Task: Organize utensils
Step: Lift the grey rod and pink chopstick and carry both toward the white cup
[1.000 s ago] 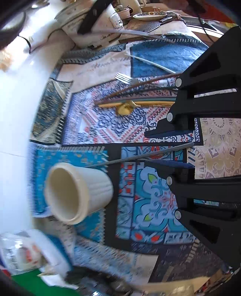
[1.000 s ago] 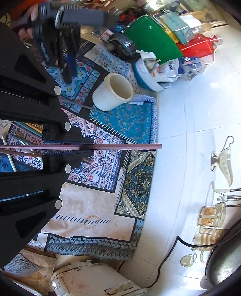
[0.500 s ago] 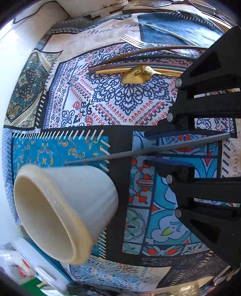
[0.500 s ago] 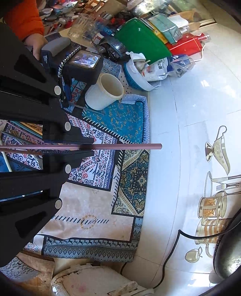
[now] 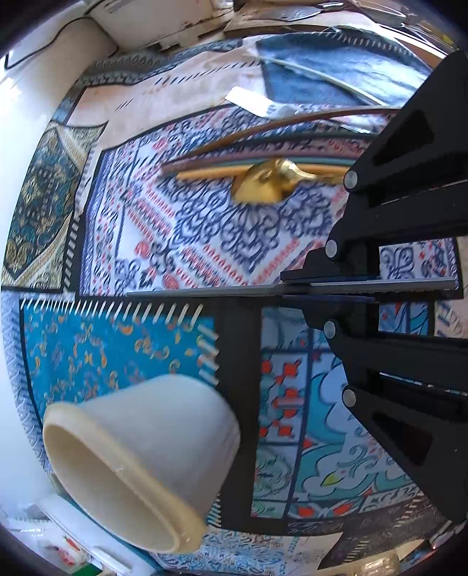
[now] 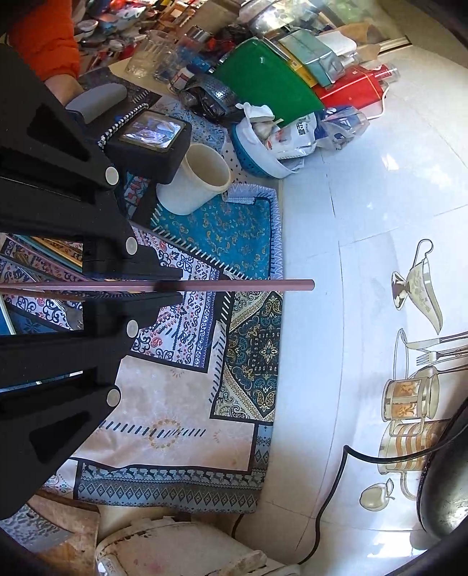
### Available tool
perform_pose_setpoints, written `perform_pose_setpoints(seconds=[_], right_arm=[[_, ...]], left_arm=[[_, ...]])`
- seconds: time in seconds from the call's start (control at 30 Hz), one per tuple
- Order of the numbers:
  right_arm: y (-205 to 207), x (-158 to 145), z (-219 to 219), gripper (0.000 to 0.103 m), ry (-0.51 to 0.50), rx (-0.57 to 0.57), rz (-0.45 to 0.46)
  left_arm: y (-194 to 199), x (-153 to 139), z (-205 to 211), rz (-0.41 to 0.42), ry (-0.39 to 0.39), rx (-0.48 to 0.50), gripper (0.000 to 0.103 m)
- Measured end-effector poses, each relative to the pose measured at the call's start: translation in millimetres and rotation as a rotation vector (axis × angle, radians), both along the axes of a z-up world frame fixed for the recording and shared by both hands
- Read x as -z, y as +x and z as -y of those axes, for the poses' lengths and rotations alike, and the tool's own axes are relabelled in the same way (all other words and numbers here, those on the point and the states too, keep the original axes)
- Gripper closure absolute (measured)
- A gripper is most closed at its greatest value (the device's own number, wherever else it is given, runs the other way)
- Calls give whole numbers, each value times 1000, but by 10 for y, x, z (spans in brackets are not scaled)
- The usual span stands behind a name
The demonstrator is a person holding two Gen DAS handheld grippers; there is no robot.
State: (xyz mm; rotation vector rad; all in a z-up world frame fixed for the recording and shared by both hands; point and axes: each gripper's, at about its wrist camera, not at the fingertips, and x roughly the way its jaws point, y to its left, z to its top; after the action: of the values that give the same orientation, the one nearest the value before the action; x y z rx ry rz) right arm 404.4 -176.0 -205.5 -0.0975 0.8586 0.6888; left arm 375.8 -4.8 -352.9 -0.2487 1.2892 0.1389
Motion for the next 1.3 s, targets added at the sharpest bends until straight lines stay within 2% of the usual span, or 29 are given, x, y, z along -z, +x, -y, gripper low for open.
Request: perform_pose_setpoints(seconds=[0.2, 0.37, 0.63, 1.0, 1.3], right_arm=[[-10, -51, -60, 97, -9, -8, 20], [-4, -80, -193, 97, -14, -27, 33], [-29, -170, -560, 97, -4, -85, 73], [22, -347, -1234, 97, 65, -184, 126], [202, -395, -1725, 97, 157, -217, 163]], left_arm=[[-263, -116, 97, 37, -49, -17, 99], [-474, -424, -40, 107, -58, -41, 99], [-763, -991, -310, 252, -7, -105, 99], [-814, -1687, -887, 446, 38, -239, 99], [-649, -1950, -1310, 589, 105, -318, 99]])
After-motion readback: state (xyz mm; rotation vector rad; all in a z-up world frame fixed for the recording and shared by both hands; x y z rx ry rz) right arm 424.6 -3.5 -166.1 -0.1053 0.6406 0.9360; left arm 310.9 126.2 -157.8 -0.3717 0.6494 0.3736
